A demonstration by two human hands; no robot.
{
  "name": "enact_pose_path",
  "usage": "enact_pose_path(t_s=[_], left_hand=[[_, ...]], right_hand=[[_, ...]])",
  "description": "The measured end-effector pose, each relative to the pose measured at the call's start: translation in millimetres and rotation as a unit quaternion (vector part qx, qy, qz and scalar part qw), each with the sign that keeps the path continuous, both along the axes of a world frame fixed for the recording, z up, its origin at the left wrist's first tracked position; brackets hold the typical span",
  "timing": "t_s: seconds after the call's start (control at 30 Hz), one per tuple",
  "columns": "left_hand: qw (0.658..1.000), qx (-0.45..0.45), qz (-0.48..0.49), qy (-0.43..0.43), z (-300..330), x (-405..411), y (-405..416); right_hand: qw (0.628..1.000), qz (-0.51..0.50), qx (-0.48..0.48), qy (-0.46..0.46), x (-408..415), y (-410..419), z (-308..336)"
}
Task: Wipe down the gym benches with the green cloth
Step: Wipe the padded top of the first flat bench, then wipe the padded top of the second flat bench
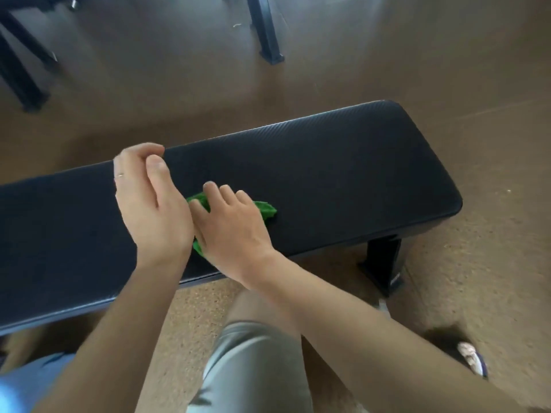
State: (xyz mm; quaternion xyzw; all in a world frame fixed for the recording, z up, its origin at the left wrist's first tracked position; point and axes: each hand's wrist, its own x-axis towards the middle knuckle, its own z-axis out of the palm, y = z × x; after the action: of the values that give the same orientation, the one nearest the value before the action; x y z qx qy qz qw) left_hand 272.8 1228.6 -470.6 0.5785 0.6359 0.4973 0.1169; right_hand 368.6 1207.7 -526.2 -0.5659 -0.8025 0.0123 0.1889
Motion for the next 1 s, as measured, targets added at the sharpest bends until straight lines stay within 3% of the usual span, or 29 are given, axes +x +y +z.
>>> enact_pose_path(t_s=[0.1, 0.2, 0.37, 0.47, 0.53, 0.57, 0.63, 0.7, 0.73, 0.77, 0.83, 1.0], left_hand=[[0.999, -0.007, -0.034, 0.019, 7, 11, 6], [0.995, -0.021, -0.085, 0.055, 2, 41, 10], [0.969, -0.099, -0.201, 0.105, -6, 98, 19], [0.935, -0.133, -0.255, 0.208, -8, 124, 22], [0.915, -0.176, -0.279, 0.233, -5, 141, 27], [0.911, -0.230, -0.283, 0.194, 0, 151, 31], [0.891, -0.359, -0.276, 0.029, 15, 175, 39], [0.850, -0.433, -0.282, -0.100, 34, 200, 44], [0.831, -0.454, -0.292, -0.134, 45, 212, 45], [0.816, -0.464, -0.305, -0.160, 57, 222, 44], [0.805, -0.463, -0.322, -0.184, 87, 243, 40], [0.812, -0.462, -0.331, -0.130, 191, 283, 32]], right_hand=[[0.995, 0.096, 0.025, 0.014, 10, -36, -4], [0.984, 0.167, 0.036, -0.047, 61, -51, -8], [0.996, 0.031, 0.033, -0.081, 173, -31, 6], [0.996, -0.048, 0.004, -0.076, 210, -14, 9], [0.993, -0.105, -0.029, -0.042, 227, 2, 16], [0.988, -0.143, -0.053, 0.022, 235, 10, 23], [0.932, -0.227, -0.125, 0.255, 252, 23, 45], [0.807, -0.269, -0.193, 0.489, 270, 27, 72], [0.754, -0.270, -0.224, 0.555, 278, 26, 86], [0.722, -0.263, -0.252, 0.588, 286, 23, 100], [0.699, -0.246, -0.300, 0.601, 302, 15, 132], [0.635, -0.200, -0.359, 0.654, 351, -13, 237]])
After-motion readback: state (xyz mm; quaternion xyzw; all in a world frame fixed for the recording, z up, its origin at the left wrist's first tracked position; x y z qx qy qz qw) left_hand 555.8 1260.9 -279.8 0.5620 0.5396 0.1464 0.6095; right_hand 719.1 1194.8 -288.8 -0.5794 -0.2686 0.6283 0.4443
